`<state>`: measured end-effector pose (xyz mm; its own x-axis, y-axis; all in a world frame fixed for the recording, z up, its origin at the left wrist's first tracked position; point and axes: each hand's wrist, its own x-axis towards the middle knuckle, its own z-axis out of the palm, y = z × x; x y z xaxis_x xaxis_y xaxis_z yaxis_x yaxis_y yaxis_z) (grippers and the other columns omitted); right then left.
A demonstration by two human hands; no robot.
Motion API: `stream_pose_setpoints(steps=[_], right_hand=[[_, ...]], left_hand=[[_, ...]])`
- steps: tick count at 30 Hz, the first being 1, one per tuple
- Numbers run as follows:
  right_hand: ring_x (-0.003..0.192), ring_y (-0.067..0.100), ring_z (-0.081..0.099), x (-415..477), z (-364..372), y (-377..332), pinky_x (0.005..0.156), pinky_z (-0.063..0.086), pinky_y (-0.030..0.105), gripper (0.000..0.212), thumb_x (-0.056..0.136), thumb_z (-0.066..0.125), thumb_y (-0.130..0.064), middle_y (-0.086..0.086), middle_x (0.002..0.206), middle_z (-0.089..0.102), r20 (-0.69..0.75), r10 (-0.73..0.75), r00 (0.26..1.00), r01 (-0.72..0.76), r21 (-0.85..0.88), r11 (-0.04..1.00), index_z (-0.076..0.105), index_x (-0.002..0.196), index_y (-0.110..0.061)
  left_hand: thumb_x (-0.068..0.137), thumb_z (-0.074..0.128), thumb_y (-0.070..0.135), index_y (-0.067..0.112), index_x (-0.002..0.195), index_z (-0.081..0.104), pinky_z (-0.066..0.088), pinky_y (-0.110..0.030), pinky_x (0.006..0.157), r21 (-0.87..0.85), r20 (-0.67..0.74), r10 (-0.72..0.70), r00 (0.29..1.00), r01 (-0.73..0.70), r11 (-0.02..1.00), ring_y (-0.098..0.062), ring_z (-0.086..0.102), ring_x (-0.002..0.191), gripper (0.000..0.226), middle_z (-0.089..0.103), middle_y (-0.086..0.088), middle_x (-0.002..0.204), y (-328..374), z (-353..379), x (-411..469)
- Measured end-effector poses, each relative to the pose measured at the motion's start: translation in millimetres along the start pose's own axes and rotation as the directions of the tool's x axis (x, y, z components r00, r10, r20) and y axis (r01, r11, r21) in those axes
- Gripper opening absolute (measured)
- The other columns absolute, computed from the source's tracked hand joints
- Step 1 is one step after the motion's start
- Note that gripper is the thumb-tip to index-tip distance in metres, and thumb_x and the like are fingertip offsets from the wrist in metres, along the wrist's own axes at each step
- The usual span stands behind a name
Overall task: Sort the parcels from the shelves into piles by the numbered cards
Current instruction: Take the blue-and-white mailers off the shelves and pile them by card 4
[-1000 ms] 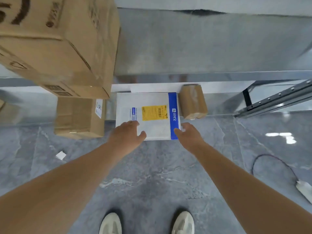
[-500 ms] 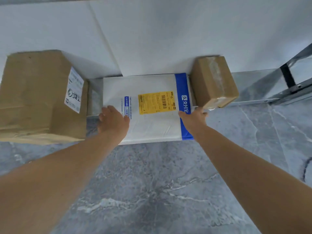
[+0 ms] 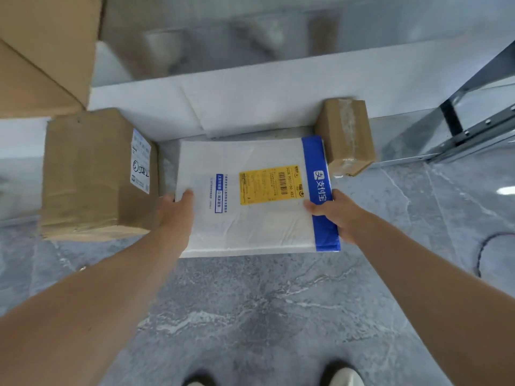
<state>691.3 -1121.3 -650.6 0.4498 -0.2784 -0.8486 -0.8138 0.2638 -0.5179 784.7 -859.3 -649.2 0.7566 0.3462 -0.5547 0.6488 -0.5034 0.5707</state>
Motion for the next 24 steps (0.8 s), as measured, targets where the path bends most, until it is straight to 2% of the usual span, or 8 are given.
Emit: stream_pose_setpoints(steps=[4,7,10,14,17,20,24], right_hand=[[0.101,0.032,0.065,-55.9,-4.9,-6.0,0.090,0.052,0.054,0.051,0.077,0.079,-0.007,0.007,0.114,0.067,0.033,0.043,0.999,-0.044,0.024,0.999,0.052,0.120,-0.013],[0.101,0.032,0.066,-105.9,-11.2,-12.4,0.091,0.052,0.055,0.048,0.077,0.078,-0.006,0.008,0.113,0.068,0.019,0.047,0.999,-0.047,0.025,0.999,0.053,0.118,-0.012],[0.101,0.032,0.065,-151.0,-21.6,-13.1,0.091,0.052,0.054,0.048,0.077,0.078,-0.006,0.007,0.113,0.068,-0.013,0.033,0.999,-0.032,0.047,0.998,0.054,0.118,-0.012],[0.100,0.031,0.066,-221.0,-35.8,-6.4,0.090,0.053,0.054,0.049,0.077,0.078,-0.005,0.006,0.112,0.069,-0.054,0.015,0.998,-0.010,0.092,0.996,0.055,0.119,-0.014],[0.098,0.031,0.068,-270.9,-47.9,5.3,0.088,0.053,0.053,0.048,0.075,0.079,-0.005,0.006,0.110,0.070,-0.048,0.017,0.999,-0.011,0.123,0.992,0.058,0.117,-0.014],[0.098,0.032,0.068,-317.1,-56.5,19.9,0.088,0.054,0.054,0.048,0.073,0.080,-0.004,0.007,0.109,0.071,-0.075,0.016,0.997,-0.003,0.172,0.985,0.060,0.115,-0.015],[0.099,0.030,0.067,-376.3,-69.1,19.8,0.087,0.055,0.052,0.050,0.074,0.080,-0.006,0.007,0.112,0.070,-0.026,-0.054,0.998,0.058,0.176,0.983,0.058,0.118,-0.014]], left_hand=[[0.094,0.050,0.036,0.008,0.123,0.057,0.047,-0.043,0.087,-0.107,0.000,-0.018,1.000,0.018,0.994,-0.035,0.058,0.104,0.041,0.061,-0.014,0.117,12.4,-44.8,-43.8],[0.096,0.048,0.030,0.008,0.119,0.059,0.037,-0.035,0.074,-0.110,-0.003,-0.021,1.000,0.021,0.994,-0.027,0.051,0.091,0.034,0.057,-0.012,0.107,24.7,-77.6,-82.5],[0.097,0.051,0.028,0.005,0.116,0.058,0.034,-0.029,0.073,-0.151,0.004,0.001,1.000,0.000,0.989,-0.022,0.047,0.089,0.031,0.056,-0.012,0.105,36.2,-103.0,-118.4],[0.096,0.051,0.026,0.009,0.105,0.058,0.035,-0.026,0.055,-0.177,0.065,0.053,0.996,-0.041,0.983,-0.017,0.046,0.070,0.021,0.051,-0.001,0.079,49.1,-139.5,-171.2],[0.096,0.051,0.027,0.009,0.105,0.060,0.034,-0.021,0.053,-0.165,0.073,0.080,0.994,-0.067,0.984,-0.009,0.044,0.065,0.022,0.054,-0.002,0.084,52.2,-166.0,-210.9],[0.096,0.052,0.027,0.015,0.102,0.059,0.034,-0.019,0.053,-0.168,0.110,0.099,0.989,-0.080,0.982,-0.005,0.045,0.064,0.016,0.052,0.005,0.077,58.6,-192.4,-250.9],[0.095,0.054,0.028,0.016,0.099,0.060,0.038,-0.026,0.054,-0.237,0.107,0.111,0.988,-0.083,0.968,-0.012,0.047,0.063,0.014,0.056,0.000,0.081,57.9,-229.3,-299.4]])
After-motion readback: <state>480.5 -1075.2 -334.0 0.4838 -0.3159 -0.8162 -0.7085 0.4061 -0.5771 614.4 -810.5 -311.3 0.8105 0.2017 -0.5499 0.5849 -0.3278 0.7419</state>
